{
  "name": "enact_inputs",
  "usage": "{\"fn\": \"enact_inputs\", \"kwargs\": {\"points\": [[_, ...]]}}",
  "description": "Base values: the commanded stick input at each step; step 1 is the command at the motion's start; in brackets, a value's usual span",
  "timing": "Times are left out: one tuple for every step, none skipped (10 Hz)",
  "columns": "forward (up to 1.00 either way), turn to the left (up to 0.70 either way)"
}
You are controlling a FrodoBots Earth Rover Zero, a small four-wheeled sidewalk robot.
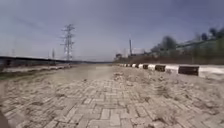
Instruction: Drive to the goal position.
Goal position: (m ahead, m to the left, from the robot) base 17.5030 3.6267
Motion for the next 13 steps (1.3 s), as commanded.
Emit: {"fn": "enact_inputs", "kwargs": {"points": [[1.00,0.00],[1.00,0.00],[1.00,0.00],[1.00,0.00],[1.00,0.00],[1.00,0.00],[1.00,0.00],[1.00,0.00],[1.00,0.00],[1.00,0.00],[1.00,0.00],[1.00,0.00],[1.00,0.00]]}}
